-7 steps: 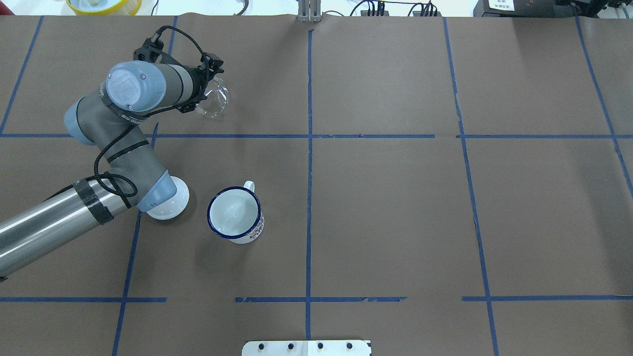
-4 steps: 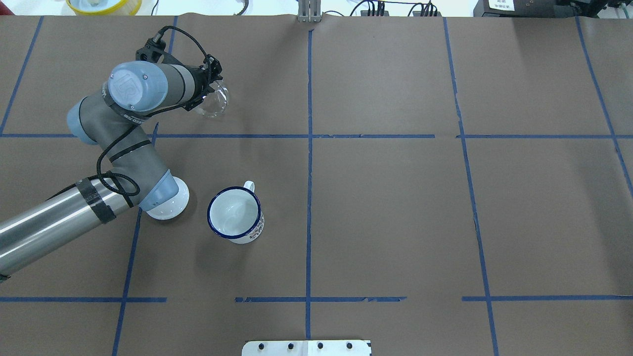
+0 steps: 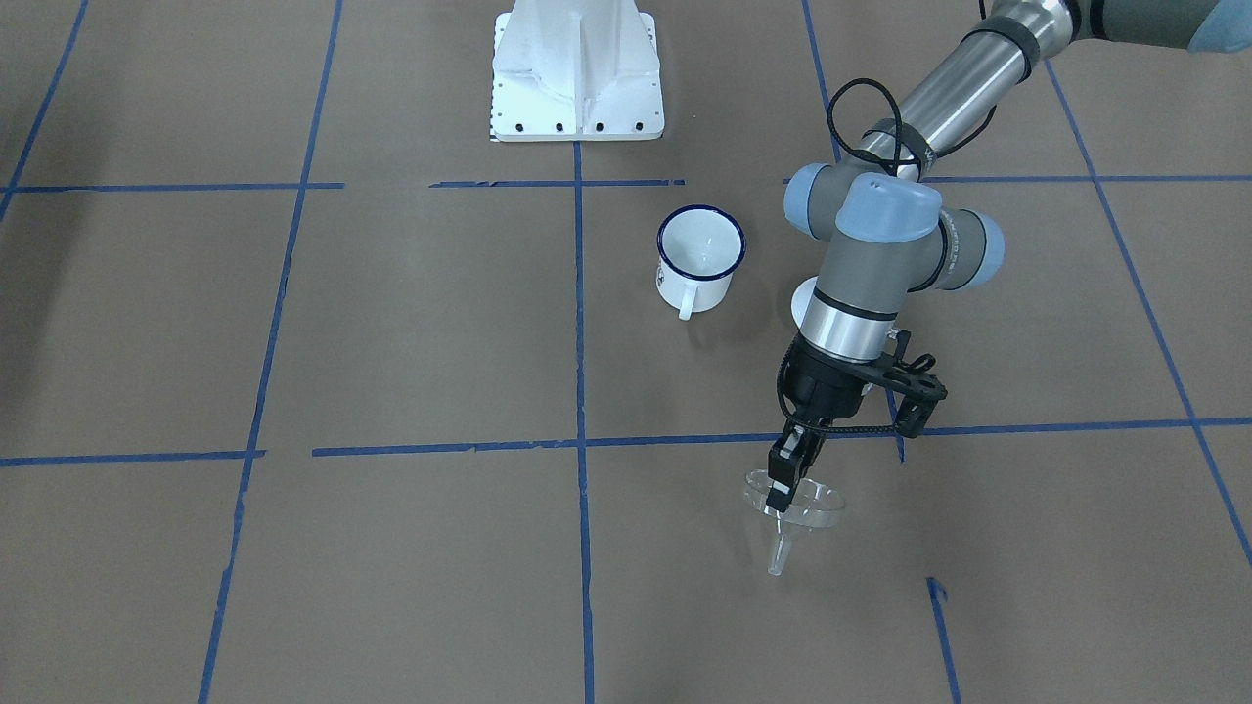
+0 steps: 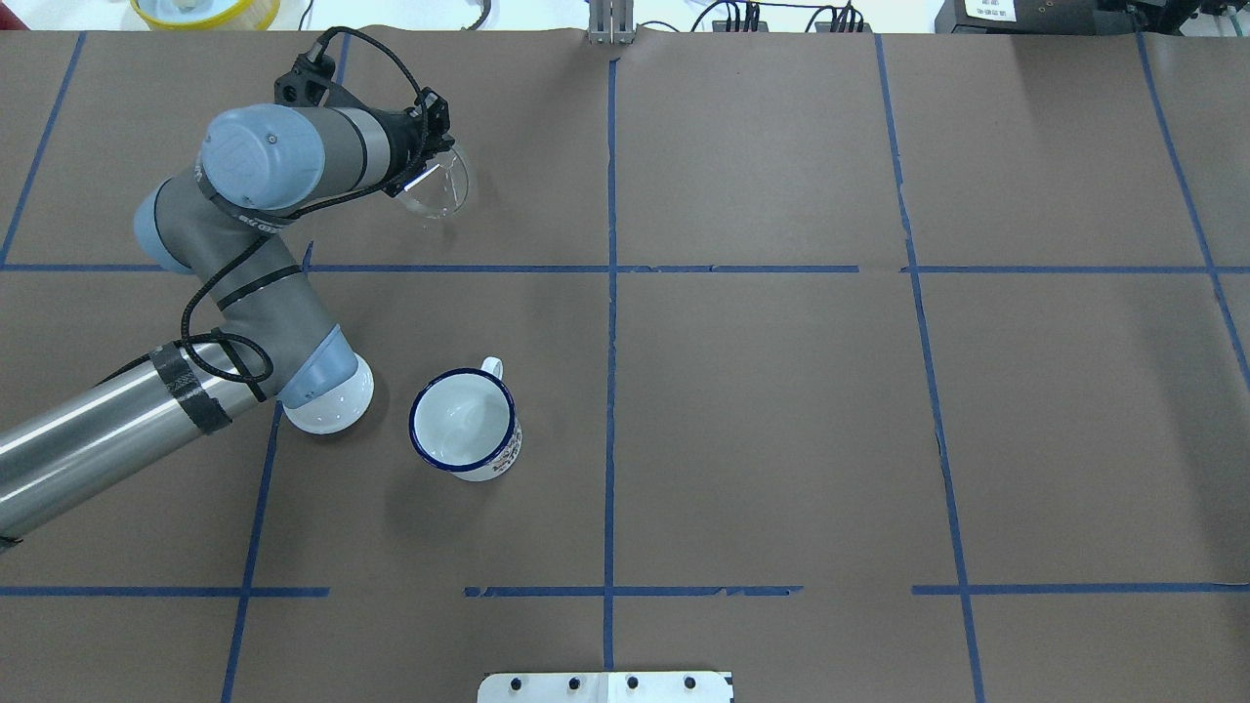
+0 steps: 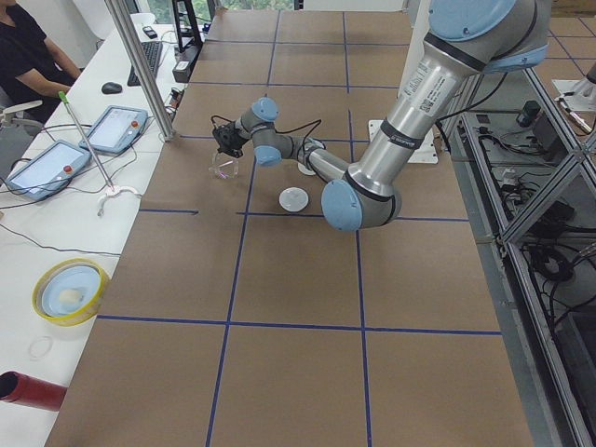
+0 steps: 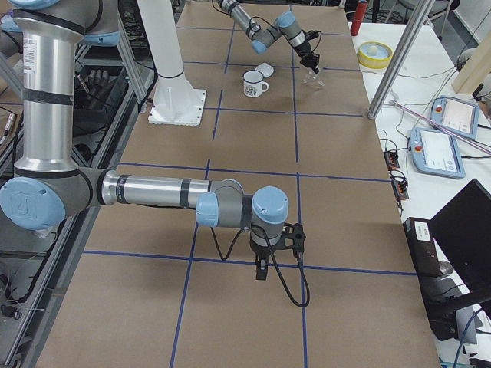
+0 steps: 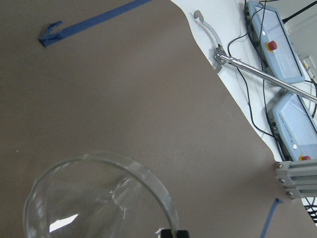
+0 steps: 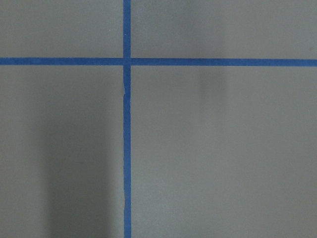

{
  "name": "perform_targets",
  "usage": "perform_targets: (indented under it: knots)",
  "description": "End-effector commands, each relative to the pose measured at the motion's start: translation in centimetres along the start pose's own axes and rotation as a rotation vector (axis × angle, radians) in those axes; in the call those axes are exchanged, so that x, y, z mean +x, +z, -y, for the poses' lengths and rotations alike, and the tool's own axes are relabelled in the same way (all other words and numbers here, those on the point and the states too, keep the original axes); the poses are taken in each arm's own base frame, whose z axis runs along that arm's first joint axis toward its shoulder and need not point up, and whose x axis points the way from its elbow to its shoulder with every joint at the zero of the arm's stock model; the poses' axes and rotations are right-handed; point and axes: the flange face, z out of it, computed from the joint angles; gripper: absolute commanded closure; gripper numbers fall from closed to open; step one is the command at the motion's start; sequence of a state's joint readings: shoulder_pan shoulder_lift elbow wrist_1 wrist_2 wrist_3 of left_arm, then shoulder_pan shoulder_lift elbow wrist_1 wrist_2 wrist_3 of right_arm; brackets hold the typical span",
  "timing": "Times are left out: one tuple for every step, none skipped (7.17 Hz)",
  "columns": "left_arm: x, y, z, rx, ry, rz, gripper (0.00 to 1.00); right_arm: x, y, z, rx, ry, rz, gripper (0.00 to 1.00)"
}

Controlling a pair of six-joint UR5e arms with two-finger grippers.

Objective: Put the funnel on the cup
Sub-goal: 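Grasp the clear glass funnel rim with the left gripper and lift it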

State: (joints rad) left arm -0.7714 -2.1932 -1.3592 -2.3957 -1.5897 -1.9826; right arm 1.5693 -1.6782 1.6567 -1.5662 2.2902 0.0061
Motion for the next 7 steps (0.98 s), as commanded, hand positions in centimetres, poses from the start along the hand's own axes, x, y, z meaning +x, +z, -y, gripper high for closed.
perform_targets:
  knots:
    - [2.1,-7.1,0.8,-0.118,-0.006,-0.042,1.0,0.0,0.0,0.0,0.0,0.0,0.0,0.0]
    - [2.8,-11.4,1.2,-0.152,0.0,-0.016,1.0,0.0,0.0,0.0,0.0,0.0,0.0,0.0]
    - [3.2,-15.0,1.4,-0.188,0.009,0.033,1.0,0.0,0.0,0.0,0.0,0.0,0.0,0.0]
    - [3.6,-18.2,1.5,-0.207,0.113,0.059,1.0,0.0,0.0,0.0,0.0,0.0,0.0,0.0]
    - [4.2,-20.5,1.4,-0.187,0.154,0.123,1.0,0.0,0.0,0.0,0.0,0.0,0.0,0.0]
    - [4.5,-22.9,0.7,-0.175,0.198,0.202,1.0,0.0,0.0,0.0,0.0,0.0,0.0,0.0]
    - [5.5,-24.7,-1.2,-0.185,0.257,0.271,1.0,0.0,0.0,0.0,0.0,0.0,0.0,0.0]
